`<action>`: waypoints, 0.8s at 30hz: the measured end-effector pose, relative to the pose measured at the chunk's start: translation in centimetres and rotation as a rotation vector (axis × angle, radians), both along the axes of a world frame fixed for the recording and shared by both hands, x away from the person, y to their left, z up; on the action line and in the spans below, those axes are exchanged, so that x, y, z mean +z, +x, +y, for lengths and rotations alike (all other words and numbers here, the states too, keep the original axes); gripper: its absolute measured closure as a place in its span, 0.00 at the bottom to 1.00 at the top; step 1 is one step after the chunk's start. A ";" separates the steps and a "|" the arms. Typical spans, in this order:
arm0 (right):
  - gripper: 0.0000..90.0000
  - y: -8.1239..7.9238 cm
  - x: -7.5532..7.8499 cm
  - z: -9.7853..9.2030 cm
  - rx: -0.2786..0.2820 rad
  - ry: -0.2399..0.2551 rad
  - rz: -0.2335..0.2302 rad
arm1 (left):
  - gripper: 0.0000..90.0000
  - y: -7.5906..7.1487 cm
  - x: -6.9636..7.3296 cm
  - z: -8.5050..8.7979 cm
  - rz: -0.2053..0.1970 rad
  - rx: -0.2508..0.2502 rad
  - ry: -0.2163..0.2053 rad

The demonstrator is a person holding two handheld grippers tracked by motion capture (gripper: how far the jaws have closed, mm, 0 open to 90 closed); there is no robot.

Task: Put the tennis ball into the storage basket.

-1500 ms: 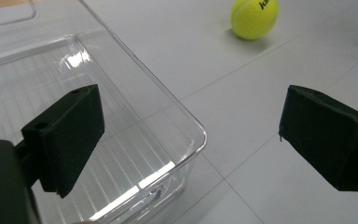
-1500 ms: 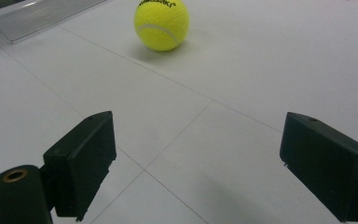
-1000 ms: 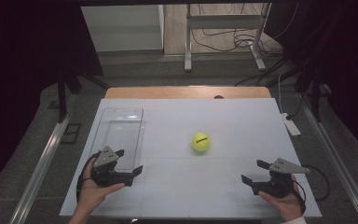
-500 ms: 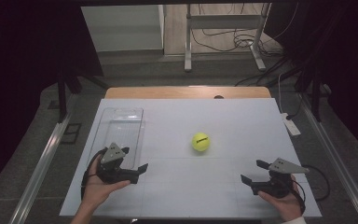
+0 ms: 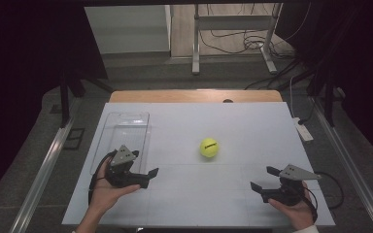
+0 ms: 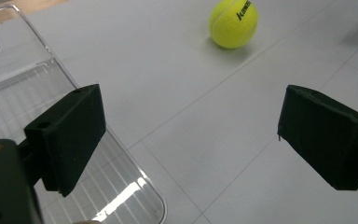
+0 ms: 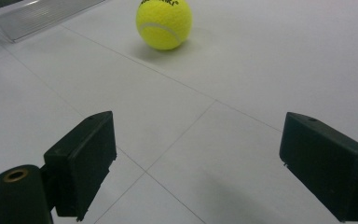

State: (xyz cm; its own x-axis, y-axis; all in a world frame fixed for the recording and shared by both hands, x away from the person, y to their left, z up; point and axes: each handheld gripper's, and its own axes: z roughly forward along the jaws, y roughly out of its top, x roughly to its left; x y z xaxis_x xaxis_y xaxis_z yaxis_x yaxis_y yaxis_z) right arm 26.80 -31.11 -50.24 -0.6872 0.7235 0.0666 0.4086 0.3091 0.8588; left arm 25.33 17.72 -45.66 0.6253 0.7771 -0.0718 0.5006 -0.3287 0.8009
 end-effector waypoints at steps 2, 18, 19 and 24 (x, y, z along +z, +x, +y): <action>0.12 0.0 0.0 0.0 0.000 -0.002 -0.001 | 0.09 0.1 0.0 -0.1 0.000 -0.004 0.003; 0.13 0.1 -0.1 -0.1 -0.004 -0.002 0.001 | 0.09 1.3 0.9 -1.4 0.008 -0.034 0.011; 0.13 0.1 -0.1 -0.1 -0.004 -0.003 0.002 | 0.09 1.4 0.9 -1.4 0.008 -0.037 0.013; 0.13 0.1 -0.2 0.0 -0.003 -0.004 0.004 | 0.09 1.8 1.1 -1.8 0.008 -0.047 0.017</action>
